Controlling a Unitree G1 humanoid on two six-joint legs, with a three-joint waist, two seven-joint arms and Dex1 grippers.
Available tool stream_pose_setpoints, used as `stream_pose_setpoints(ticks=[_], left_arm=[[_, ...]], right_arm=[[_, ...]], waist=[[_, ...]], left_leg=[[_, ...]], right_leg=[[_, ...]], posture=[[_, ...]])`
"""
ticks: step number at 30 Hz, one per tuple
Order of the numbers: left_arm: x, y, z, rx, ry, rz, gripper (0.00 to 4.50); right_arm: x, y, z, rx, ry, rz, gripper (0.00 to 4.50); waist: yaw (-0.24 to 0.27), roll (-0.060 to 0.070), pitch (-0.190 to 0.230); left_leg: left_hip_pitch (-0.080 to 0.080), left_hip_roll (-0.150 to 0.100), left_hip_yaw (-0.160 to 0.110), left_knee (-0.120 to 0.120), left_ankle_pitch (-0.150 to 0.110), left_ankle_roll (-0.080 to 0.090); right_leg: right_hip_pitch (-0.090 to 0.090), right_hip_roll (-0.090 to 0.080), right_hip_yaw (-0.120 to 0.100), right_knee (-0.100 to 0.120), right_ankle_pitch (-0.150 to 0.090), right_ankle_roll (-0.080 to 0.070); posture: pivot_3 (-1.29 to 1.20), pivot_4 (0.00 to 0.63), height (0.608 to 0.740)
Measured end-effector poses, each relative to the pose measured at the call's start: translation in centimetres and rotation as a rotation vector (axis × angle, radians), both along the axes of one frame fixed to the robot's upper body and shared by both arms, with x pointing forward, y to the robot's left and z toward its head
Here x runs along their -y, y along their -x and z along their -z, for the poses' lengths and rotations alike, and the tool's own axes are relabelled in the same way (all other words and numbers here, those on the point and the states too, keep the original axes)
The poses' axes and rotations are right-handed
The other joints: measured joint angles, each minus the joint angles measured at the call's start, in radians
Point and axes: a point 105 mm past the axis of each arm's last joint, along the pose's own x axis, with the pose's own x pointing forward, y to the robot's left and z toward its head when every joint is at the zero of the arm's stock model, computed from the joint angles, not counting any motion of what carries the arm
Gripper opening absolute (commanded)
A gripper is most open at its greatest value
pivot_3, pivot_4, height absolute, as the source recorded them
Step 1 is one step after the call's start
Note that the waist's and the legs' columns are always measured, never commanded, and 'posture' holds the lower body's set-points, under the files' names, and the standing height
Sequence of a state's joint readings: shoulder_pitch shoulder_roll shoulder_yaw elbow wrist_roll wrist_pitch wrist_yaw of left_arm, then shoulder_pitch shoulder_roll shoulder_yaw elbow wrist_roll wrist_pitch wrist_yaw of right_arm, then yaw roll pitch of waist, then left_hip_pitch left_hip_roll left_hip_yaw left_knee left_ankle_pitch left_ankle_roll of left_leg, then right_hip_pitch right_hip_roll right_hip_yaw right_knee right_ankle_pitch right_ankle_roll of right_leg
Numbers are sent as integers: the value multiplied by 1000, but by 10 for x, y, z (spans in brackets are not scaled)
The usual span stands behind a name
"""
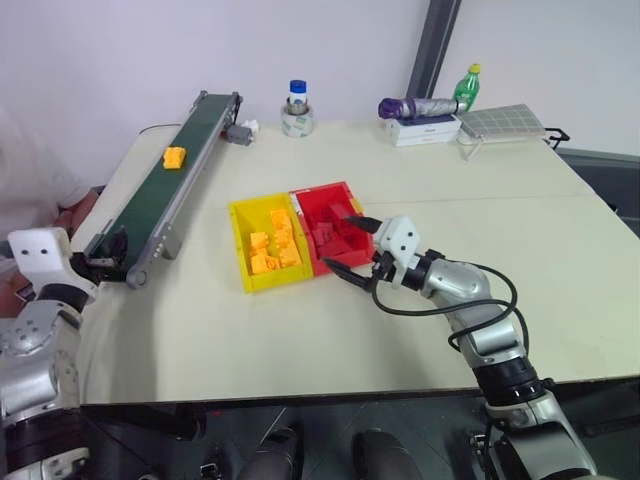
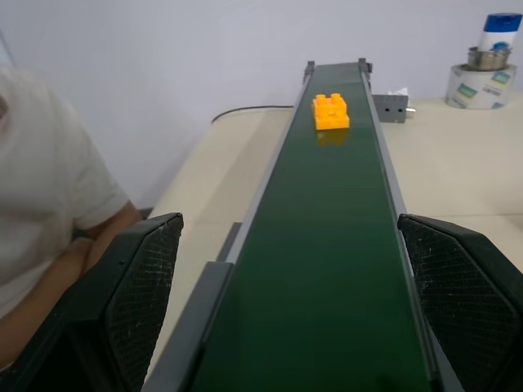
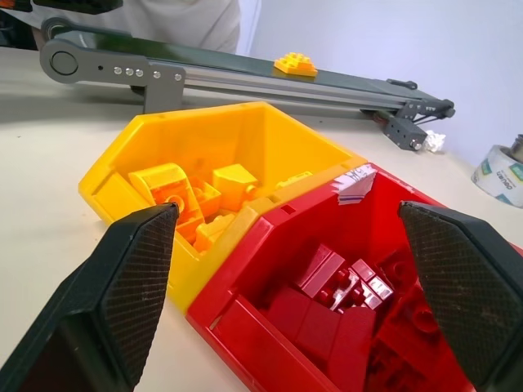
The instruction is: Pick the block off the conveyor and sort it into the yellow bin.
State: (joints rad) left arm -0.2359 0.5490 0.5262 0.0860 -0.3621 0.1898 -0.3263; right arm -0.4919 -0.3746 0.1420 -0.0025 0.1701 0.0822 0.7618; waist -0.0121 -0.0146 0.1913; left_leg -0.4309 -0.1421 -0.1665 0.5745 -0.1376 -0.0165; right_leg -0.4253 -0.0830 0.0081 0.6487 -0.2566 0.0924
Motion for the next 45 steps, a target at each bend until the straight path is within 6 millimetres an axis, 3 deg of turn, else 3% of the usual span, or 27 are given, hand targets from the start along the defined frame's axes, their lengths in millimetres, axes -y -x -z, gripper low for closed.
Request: stream_pose_setpoints(ticks=[11,18,23,29,45], left_arm=[[-1,-5,-4,-23,4,19,4445],[-3,-20,-3,-181,39,31,4445],[-6,-33,-19,-269,68,36,4445],[-12,-46,-11,-354,213,81,4445],[-3,-67,-8,-403,201,190,4445]], right_arm=[[0,0,0,0,0,1,4500],[-1,0,0,0,-3,1,4500],[-1,0,0,1,-6,4,4500],[-3,0,0,-1,-12,1,4500],[-2,0,3,-10,-11,11,4500]], waist=[[0,0,0],[0,0,0],[-1,0,0],[-3,0,0],[-2,0,0]], left_leg=[[0,0,0,0,0,0],[0,0,-1,0,0,0],[0,0,0,0,0,0],[0,0,0,-1,0,0],[0,0,0,-1,0,0]], right_leg=[[0,0,0,0,0,0],[0,1,0,0,0,0],[0,1,0,0,0,0],[-1,1,0,0,1,3],[-1,1,0,0,2,3]], posture=[[0,150,740],[0,150,740],[0,150,740],[0,150,740],[0,150,740]])
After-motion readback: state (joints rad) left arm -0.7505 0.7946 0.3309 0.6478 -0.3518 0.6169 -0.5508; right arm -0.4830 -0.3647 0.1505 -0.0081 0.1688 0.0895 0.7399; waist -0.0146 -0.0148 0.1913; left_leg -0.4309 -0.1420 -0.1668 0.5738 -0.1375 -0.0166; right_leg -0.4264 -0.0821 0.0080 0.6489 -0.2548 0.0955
